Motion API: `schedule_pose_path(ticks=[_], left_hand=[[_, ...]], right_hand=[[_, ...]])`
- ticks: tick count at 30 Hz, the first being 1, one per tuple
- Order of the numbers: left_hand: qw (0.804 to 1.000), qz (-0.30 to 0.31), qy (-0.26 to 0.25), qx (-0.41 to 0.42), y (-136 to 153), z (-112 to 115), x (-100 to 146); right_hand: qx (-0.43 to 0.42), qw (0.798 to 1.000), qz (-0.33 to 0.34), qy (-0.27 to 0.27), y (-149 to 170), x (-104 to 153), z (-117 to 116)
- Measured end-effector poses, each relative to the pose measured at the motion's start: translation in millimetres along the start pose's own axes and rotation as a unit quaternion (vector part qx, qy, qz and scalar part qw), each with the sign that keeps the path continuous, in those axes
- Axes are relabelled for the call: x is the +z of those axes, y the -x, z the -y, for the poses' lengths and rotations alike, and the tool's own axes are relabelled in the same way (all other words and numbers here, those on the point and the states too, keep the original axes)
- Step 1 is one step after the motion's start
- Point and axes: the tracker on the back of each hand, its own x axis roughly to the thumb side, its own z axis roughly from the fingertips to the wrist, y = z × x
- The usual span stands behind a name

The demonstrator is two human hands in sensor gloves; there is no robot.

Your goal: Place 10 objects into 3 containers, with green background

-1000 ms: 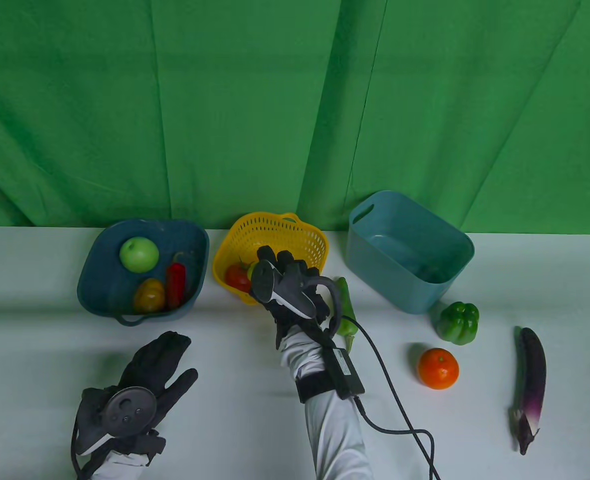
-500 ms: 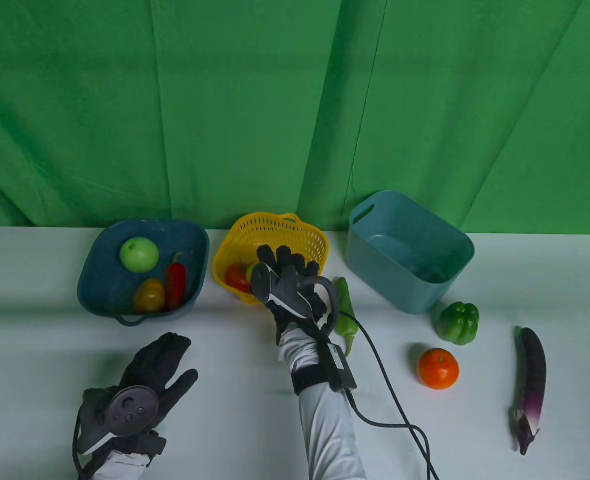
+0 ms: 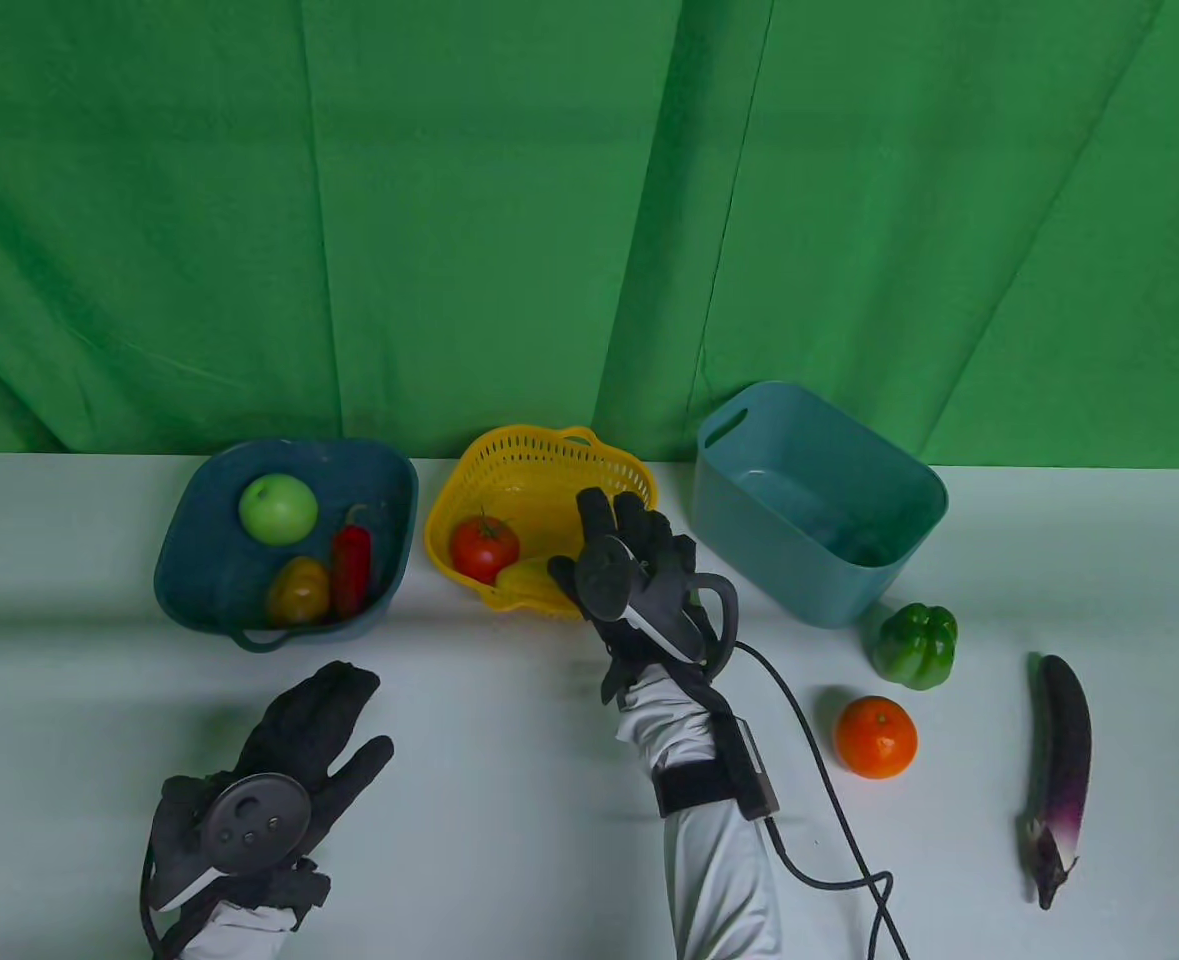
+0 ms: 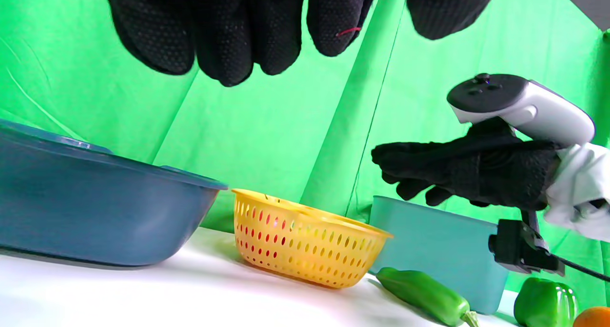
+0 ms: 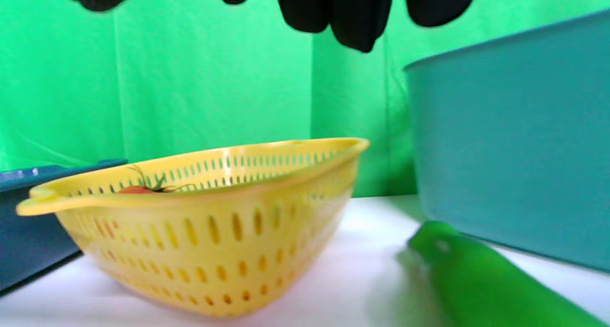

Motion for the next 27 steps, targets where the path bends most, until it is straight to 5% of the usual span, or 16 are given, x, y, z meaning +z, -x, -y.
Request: schedule_pose_path(ticks=[8, 14, 27], left_hand=[[1.000, 0.000, -0.001, 0.004, 0.1, -0.5, 0.3], [1.000, 0.001, 0.000, 0.004, -0.1, -0.2, 0.2], [1.000, -0.003, 0.001, 0.005, 1.1, -1.1, 0.7]], right_hand=[[-0.018, 0.999, -0.048, -0.003, 36.1, 12.0, -4.0], [-0.060, 0.994, -0.092, -0.020, 58.4, 20.4, -28.6], [-0.008, 0.983, -0.152, -0.107, 71.6, 14.9, -76.6]])
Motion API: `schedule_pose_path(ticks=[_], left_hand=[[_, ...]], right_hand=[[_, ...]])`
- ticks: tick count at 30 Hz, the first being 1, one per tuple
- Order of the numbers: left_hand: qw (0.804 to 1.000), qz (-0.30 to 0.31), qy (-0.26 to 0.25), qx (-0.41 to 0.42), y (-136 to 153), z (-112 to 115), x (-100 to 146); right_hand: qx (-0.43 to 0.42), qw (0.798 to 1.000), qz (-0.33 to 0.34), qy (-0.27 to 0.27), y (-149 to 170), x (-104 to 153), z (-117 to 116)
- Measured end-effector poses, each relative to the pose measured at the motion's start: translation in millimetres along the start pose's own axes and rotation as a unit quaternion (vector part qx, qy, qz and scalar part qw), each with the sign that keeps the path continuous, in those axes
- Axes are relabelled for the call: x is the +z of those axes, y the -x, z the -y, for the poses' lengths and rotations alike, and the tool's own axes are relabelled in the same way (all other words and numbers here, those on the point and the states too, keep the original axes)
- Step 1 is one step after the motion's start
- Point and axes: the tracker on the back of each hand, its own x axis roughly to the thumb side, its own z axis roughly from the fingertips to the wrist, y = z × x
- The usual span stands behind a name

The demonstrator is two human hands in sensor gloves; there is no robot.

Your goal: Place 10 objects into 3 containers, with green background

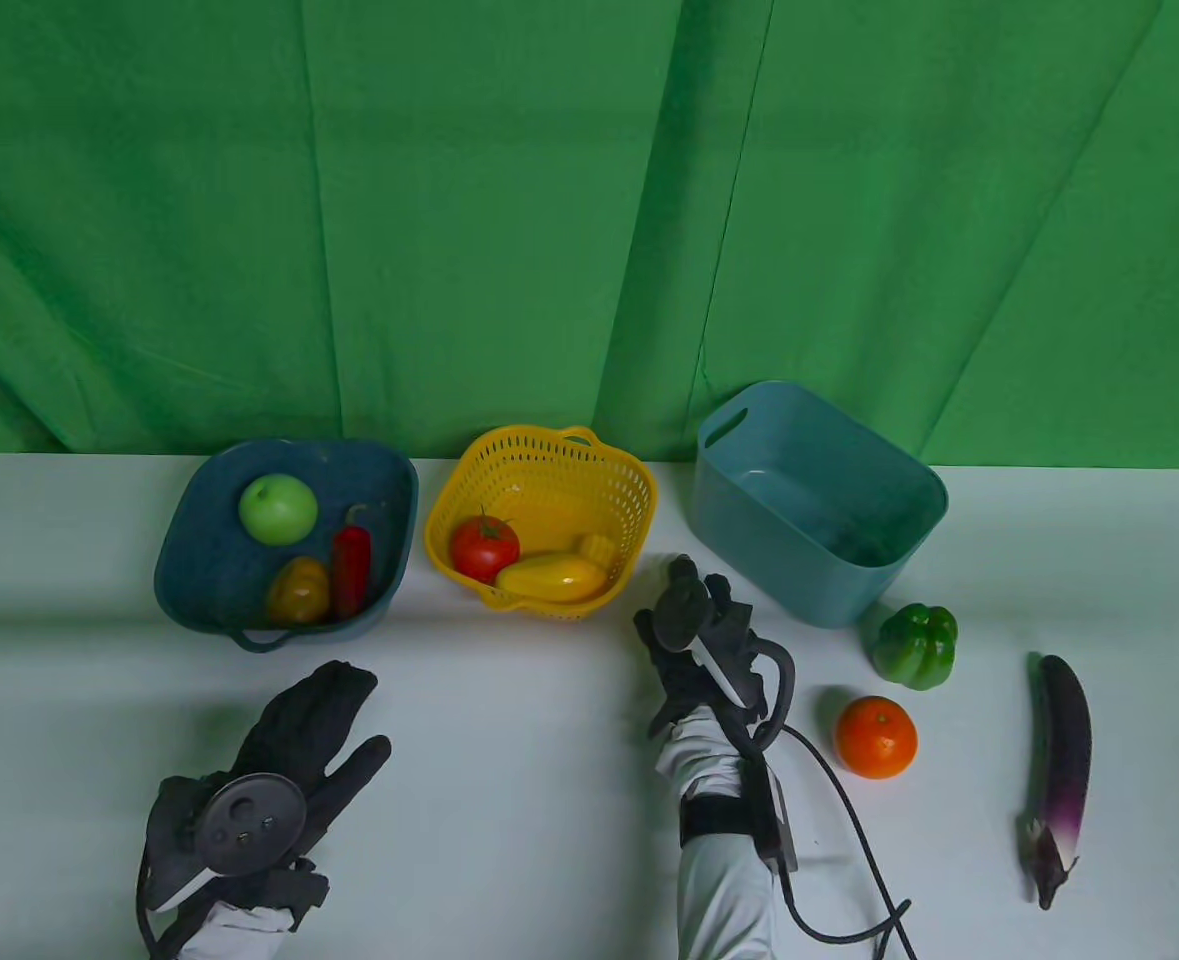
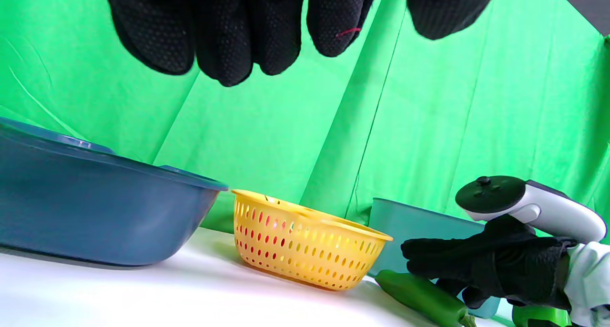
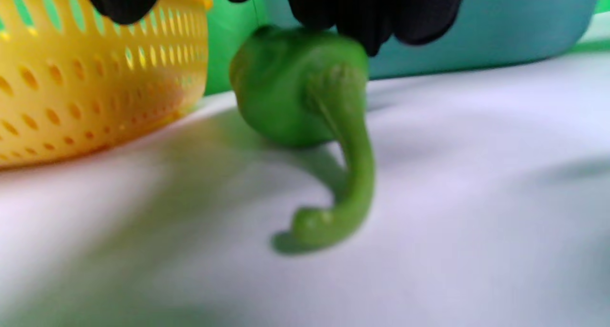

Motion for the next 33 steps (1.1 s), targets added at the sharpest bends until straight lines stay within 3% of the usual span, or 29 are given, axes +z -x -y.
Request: schedule_pose_path(ticks=[7, 15, 25, 33], left_hand=[[1.000, -0.003, 0.001, -0.002, 0.6, -0.5, 0.1], [1.000, -0.003, 0.002, -0.003, 0.7, -0.6, 0.0], [1.000, -0.008, 0.009, -0.010, -0.1, -1.2, -0.6], [1.000, -0.009, 0.009, -0.010, -0.5, -2.1, -1.3]], right_hand=[[0.048, 0.999, -0.008, -0.021, -0.9, -5.2, -12.1], [0.082, 0.997, -0.008, -0.005, -4.1, -9.0, -16.3], [0.067, 0.996, -0.022, -0.055, -2.5, -17.2, 4.3], [0.051, 0.998, -0.006, -0.041, 0.0, -12.1, 21.1]])
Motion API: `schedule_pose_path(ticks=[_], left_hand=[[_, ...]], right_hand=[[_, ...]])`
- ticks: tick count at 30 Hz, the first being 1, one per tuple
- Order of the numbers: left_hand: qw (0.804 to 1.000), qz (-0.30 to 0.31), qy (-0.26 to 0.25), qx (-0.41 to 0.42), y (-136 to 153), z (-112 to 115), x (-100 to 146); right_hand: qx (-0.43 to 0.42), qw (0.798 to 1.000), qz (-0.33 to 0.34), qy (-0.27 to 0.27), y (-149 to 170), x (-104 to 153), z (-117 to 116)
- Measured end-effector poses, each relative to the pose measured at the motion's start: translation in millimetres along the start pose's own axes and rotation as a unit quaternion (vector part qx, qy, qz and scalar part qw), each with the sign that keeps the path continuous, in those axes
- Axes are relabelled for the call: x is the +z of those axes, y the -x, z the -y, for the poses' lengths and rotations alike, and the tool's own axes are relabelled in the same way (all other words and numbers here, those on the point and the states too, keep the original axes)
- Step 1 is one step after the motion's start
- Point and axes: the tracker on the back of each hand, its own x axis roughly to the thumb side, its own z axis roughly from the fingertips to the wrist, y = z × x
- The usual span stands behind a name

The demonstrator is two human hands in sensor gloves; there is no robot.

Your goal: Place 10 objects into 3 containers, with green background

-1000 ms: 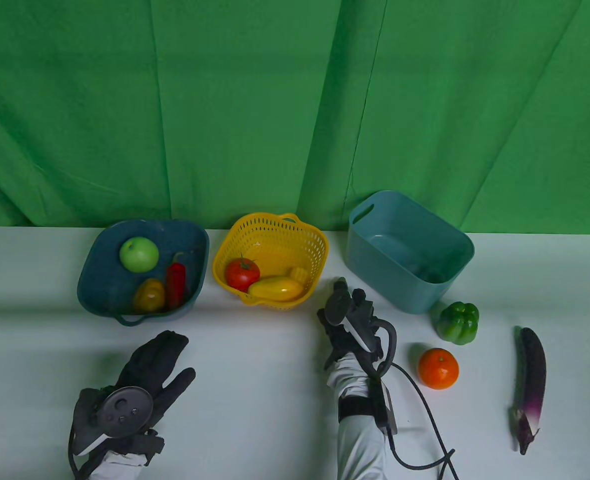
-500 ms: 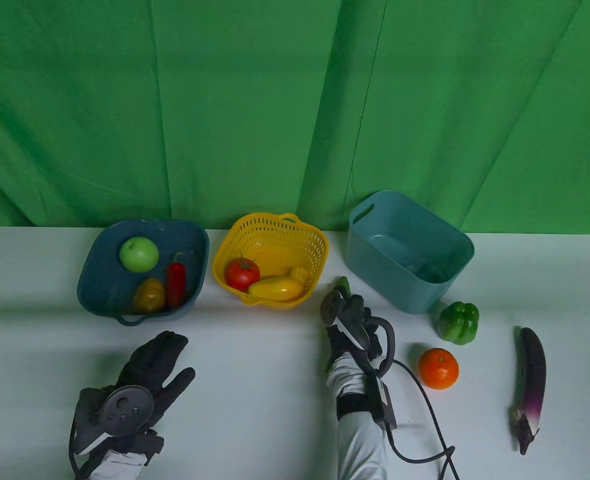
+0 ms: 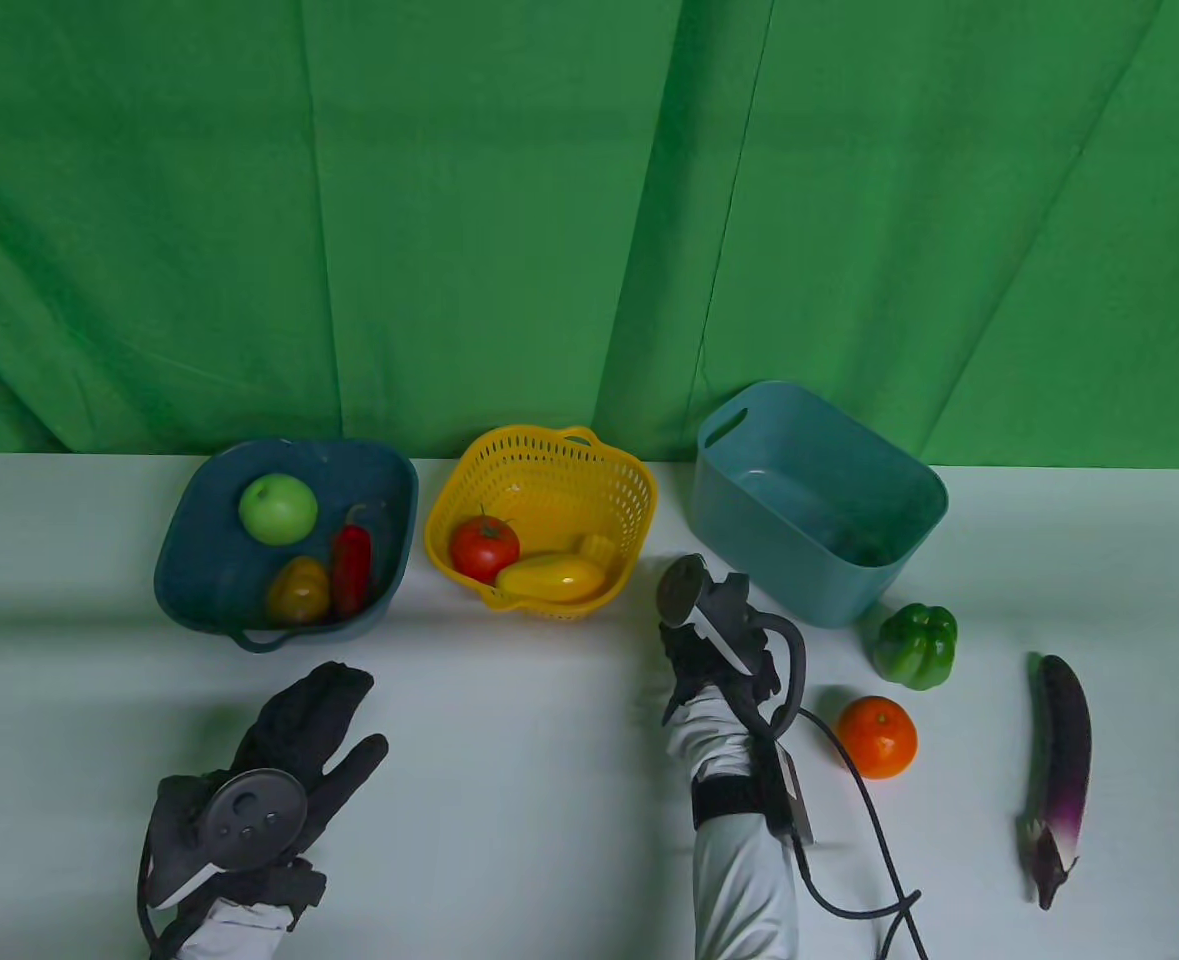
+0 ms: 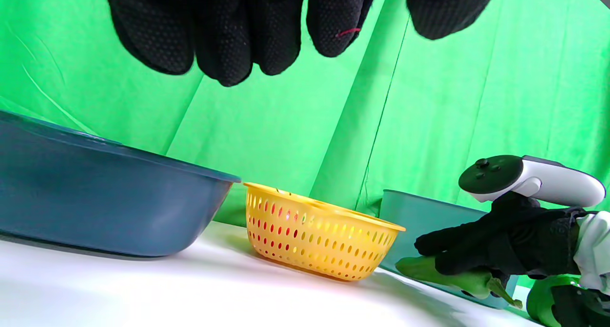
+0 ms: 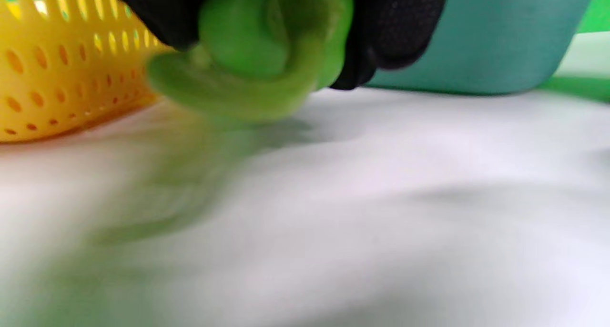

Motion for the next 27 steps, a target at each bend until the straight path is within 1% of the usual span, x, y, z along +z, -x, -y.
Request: schedule_pose_path(ticks=[10, 14, 20, 24, 27], left_hand=[[1.000, -0.001, -0.005, 0.000, 0.9, -1.5, -0.3], [1.000, 0.000, -0.005, 0.000, 1.0, -1.4, -0.4], [1.000, -0.001, -0.009, 0.000, 2.1, -2.9, 0.3], [1.000, -0.002, -0.010, 0.000, 2.7, -3.0, 0.5], [1.000, -0.003, -0.009, -0.001, 3.1, -2.8, 0.7]], right_hand=[[-0.023, 0.999, 0.018, 0.027, -4.8, 8.6, 28.2], [-0.035, 0.997, 0.033, 0.055, -12.4, 14.5, 41.0], [0.000, 0.994, 0.050, 0.093, -33.7, 21.0, 52.4], [0.005, 0.993, 0.063, 0.100, -49.5, 22.3, 54.3], [0.027, 0.991, 0.077, 0.104, -69.3, 22.9, 54.4]])
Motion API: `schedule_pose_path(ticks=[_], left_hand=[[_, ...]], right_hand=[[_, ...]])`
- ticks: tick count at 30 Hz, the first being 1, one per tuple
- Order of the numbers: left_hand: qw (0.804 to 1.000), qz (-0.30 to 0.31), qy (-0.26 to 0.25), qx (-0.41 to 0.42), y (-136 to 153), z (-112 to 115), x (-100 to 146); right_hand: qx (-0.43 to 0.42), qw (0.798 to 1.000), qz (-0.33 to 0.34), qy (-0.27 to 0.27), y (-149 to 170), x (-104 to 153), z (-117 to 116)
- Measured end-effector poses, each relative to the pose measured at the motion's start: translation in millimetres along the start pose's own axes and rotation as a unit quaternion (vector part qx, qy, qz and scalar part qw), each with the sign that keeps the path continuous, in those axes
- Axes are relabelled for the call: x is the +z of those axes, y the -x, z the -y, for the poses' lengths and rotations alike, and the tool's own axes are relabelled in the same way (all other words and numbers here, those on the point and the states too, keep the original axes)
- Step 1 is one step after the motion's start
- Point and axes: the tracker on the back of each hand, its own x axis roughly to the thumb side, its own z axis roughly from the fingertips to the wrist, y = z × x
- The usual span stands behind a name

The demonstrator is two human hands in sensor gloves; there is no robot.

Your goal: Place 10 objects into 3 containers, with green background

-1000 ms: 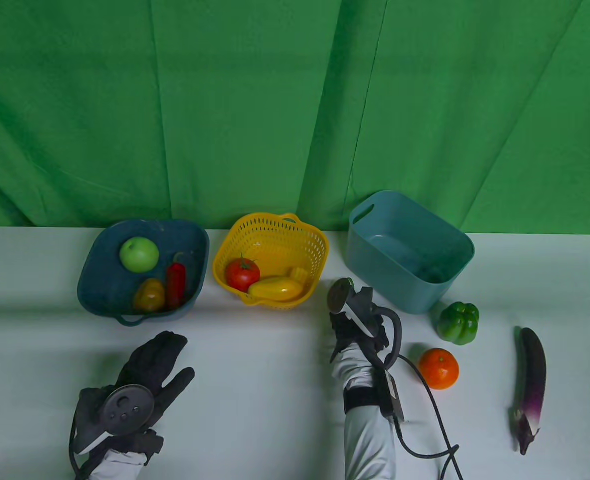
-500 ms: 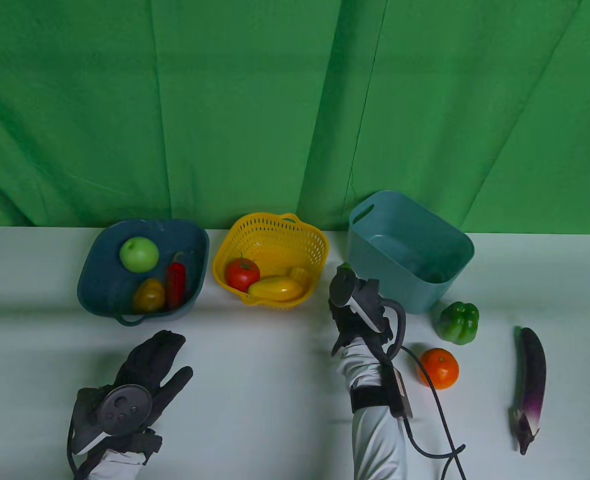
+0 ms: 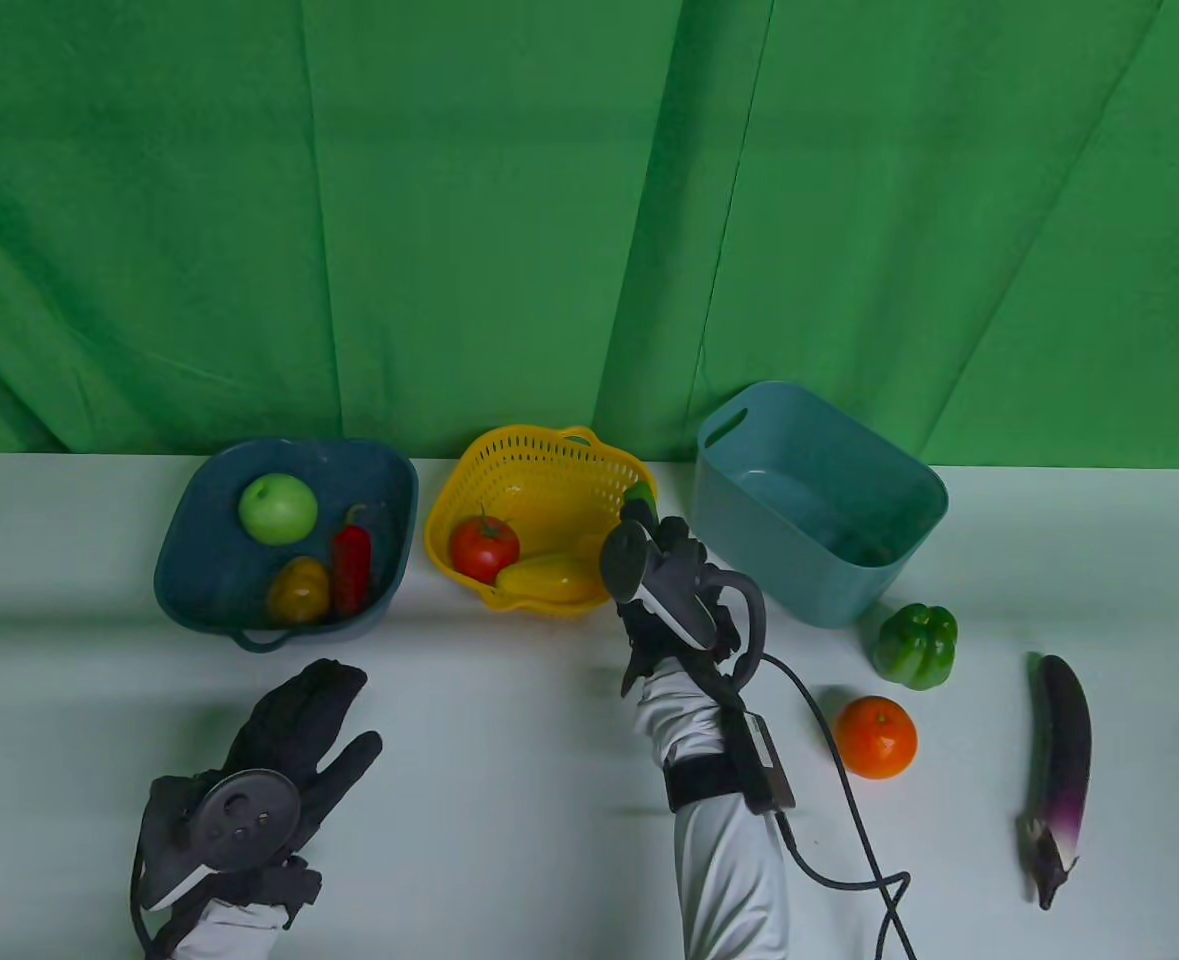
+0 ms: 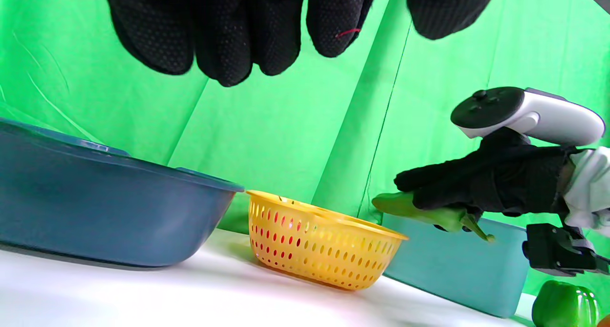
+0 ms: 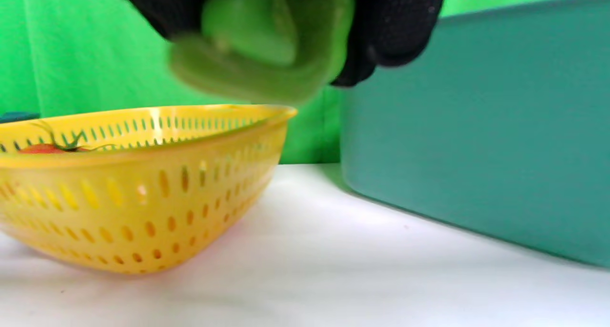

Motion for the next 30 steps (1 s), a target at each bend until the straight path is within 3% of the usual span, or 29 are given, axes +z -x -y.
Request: schedule_pose_path(ticks=[14, 22, 30], left_hand=[[1.000, -0.004, 0.006, -0.003, 1.3, 0.8, 0.0], [1.000, -0.005, 0.004, 0.004, 3.0, 0.0, -0.3], [1.000, -0.011, 0.007, 0.012, 6.1, 1.3, -0.5]], right_hand=[[0.052, 0.998, 0.037, -0.015, -57.0, -5.6, -20.9], [0.044, 0.998, 0.038, -0.016, -59.1, -7.9, -28.5], [0.008, 0.999, 0.051, 0.012, -44.1, 3.8, -9.3]])
